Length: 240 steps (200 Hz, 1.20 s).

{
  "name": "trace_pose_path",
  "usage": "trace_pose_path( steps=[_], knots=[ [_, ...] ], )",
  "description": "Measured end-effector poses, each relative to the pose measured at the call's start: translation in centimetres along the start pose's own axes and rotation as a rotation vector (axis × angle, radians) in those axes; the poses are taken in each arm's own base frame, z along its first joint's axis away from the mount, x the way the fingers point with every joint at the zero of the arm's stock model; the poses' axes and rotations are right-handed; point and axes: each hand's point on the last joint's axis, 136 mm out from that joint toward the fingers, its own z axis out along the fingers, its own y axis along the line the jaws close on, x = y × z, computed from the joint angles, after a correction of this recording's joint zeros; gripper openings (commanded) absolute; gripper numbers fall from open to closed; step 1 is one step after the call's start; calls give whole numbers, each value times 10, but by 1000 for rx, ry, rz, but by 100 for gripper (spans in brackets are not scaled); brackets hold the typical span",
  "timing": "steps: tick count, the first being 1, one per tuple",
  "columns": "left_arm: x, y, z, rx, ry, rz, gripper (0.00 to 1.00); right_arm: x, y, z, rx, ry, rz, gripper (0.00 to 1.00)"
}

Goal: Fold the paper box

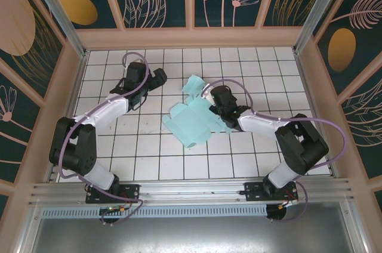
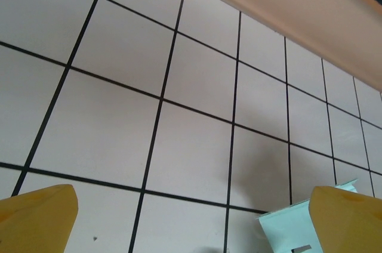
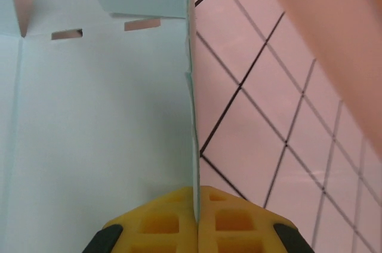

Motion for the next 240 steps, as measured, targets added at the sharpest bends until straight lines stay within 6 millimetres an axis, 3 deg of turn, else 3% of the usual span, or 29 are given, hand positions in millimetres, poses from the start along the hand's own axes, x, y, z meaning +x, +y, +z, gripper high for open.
trace_pose_path(
  steps=[26,65,94,125,167,188,202,217,240],
  knots=[
    [-1,4,9,9,5,-8,99,-21,-8,-9,119,-63,-96,0],
    [3,13,18,1,24,-5,99,-41,0,-19,201,-129,-215,0],
    [-2,23,19,3,23,-20,99,-51,15,-16,237,-160,-290,0],
    [-1,35,24,4,43,-26,98,-46,39,-15,264,-185,-399,0],
    [25,36,43,56,131,-1,91,-46,52,-14,300,-210,-476,0],
    [45,38,55,85,197,3,85,-47,53,-12,313,-215,-486,0],
    [58,40,63,100,241,2,72,-49,52,-12,321,-221,-487,0],
    [71,42,72,117,289,5,66,-49,52,-12,324,-223,-486,0],
    [81,36,85,160,342,4,64,-50,52,-13,323,-225,-486,0]
  ],
)
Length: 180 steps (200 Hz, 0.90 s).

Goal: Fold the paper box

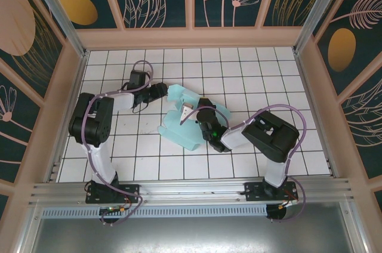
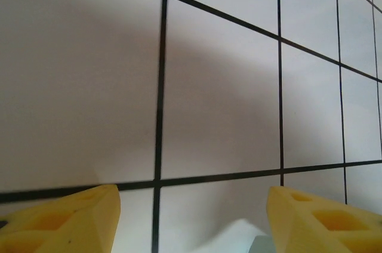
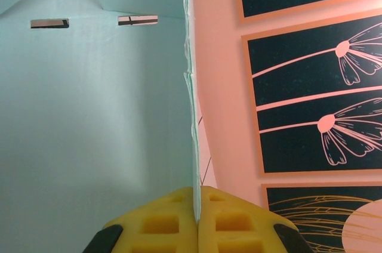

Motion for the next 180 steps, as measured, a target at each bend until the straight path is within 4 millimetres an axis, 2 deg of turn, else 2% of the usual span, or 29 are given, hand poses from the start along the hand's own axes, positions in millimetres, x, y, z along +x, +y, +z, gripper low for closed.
trace_pose_path(
  steps=[30,70,121,180],
  knots=[
    [3,-13,10,64,37,30,60,0,0,0,-1,0,7,0],
    [18,-33,14,123,79,96,60,3,1,0,1,18,16,0],
    [29,-35,14,152,96,111,58,7,2,-1,-1,33,16,0],
    [49,-45,2,213,94,165,58,6,2,0,-4,30,19,0]
  ],
)
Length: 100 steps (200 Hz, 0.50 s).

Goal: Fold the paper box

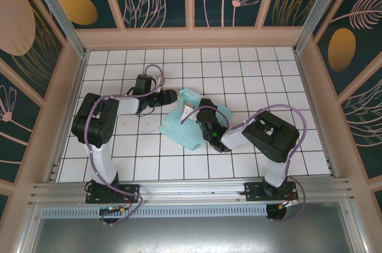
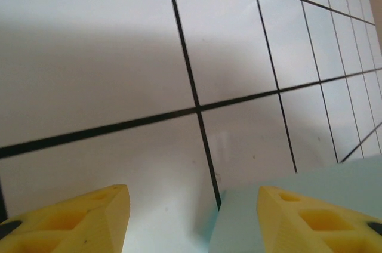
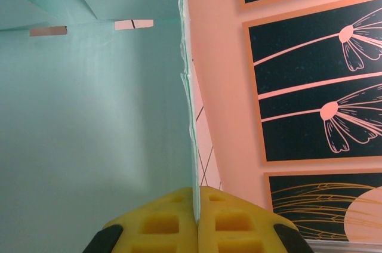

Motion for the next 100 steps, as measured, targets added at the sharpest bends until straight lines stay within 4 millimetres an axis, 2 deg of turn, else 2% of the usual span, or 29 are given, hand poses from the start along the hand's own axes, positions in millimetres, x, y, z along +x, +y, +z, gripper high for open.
trace_pose_path(
  steps=[34,100],
  knots=[
    [10,-7,-9,45,-23,72,57,-1,0,0,-2,-4,3,0],
    [6,-23,-13,120,-61,208,59,0,0,0,-7,-1,18,0]
  ],
)
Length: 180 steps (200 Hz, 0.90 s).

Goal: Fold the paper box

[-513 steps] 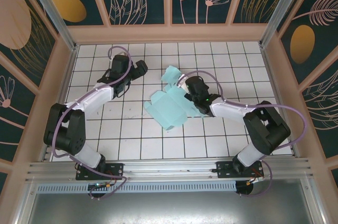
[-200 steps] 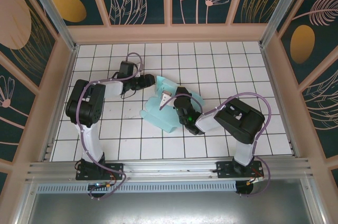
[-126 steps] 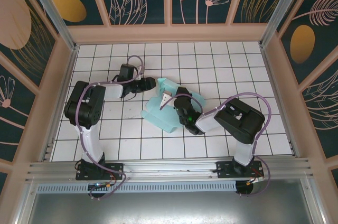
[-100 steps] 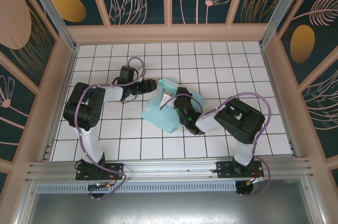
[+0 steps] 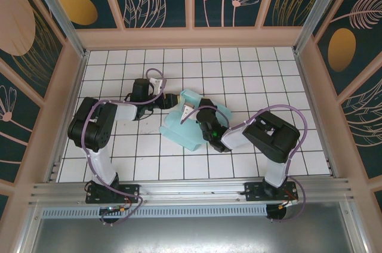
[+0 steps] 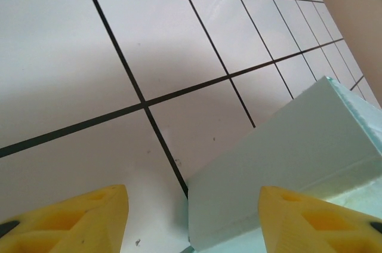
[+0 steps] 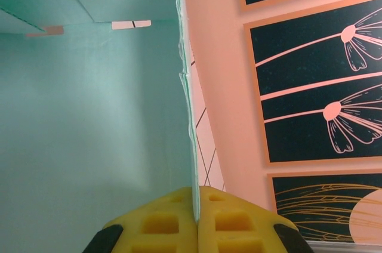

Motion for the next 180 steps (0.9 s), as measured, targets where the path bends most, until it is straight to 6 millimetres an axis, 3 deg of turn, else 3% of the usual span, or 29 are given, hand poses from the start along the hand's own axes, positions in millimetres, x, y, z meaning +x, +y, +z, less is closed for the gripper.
trace_pose_path(
  steps=[61,99,180],
  knots=[
    [13,-6,-5,37,6,43,61,0,0,1,-7,5,10,0],
    [10,-11,-5,65,-3,65,60,-1,0,2,-10,5,20,0],
    [14,-22,6,103,26,126,58,-1,1,3,-16,11,28,0]
  ],
)
